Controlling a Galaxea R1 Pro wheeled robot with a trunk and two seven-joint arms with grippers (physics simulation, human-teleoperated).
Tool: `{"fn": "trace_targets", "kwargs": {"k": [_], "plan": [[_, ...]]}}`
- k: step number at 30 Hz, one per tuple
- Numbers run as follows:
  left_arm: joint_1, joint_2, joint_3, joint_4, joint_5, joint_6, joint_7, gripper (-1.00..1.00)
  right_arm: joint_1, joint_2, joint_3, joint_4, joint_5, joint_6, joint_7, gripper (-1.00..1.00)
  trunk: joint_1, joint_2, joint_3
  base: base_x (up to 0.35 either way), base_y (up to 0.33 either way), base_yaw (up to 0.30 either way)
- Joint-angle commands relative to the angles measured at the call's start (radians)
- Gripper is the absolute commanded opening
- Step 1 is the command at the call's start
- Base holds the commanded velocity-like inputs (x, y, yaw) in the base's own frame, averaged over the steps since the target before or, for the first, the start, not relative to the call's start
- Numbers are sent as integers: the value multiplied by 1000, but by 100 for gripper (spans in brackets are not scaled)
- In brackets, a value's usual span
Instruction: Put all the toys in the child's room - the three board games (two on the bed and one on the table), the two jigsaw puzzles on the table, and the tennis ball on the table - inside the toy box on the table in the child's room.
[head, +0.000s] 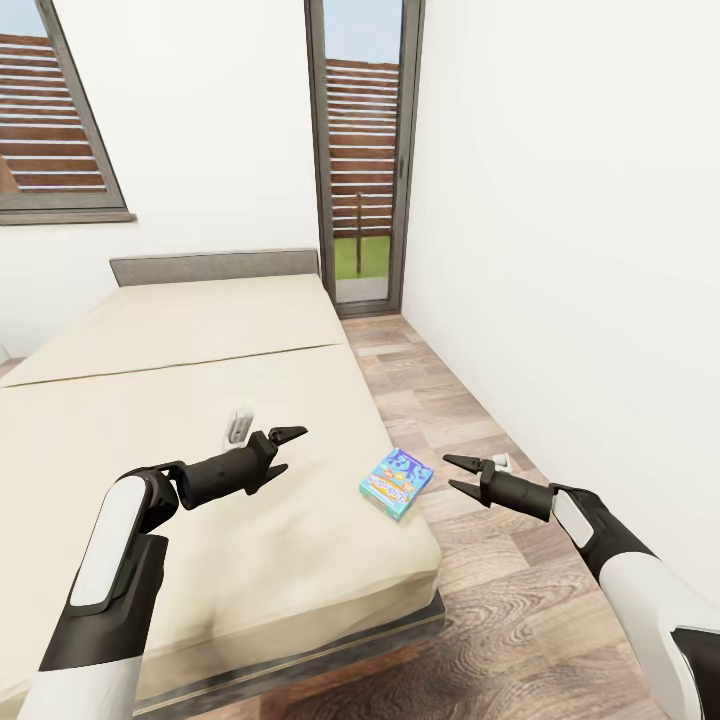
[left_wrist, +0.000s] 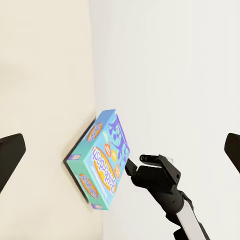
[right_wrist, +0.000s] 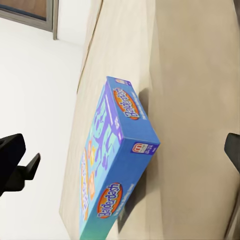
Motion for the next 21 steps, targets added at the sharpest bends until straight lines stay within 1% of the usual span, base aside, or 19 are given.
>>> {"fn": "trace_targets", "kwargs": {"k": [1, 6, 15, 21], "plan": [[-1, -1, 2, -1, 10, 4, 10, 100, -1, 0, -2, 0, -1, 5, 1, 100, 0, 0, -1, 0, 0, 3], [-1, -1, 2, -1, 10, 4, 10, 100, 0, 0, -2, 1, -1, 5, -3, 100, 0, 0, -1, 0, 0, 2], [-1, -1, 2, -1, 10, 4, 10, 100, 1, 1, -3, 20, -2, 4, -36, 100, 0, 0, -1, 0, 0, 0], [-1, -1, 2, -1, 11, 4, 10, 100, 1, 2, -13, 27, -1, 4, -48, 100, 0, 0, -1, 0, 0, 0]]}}
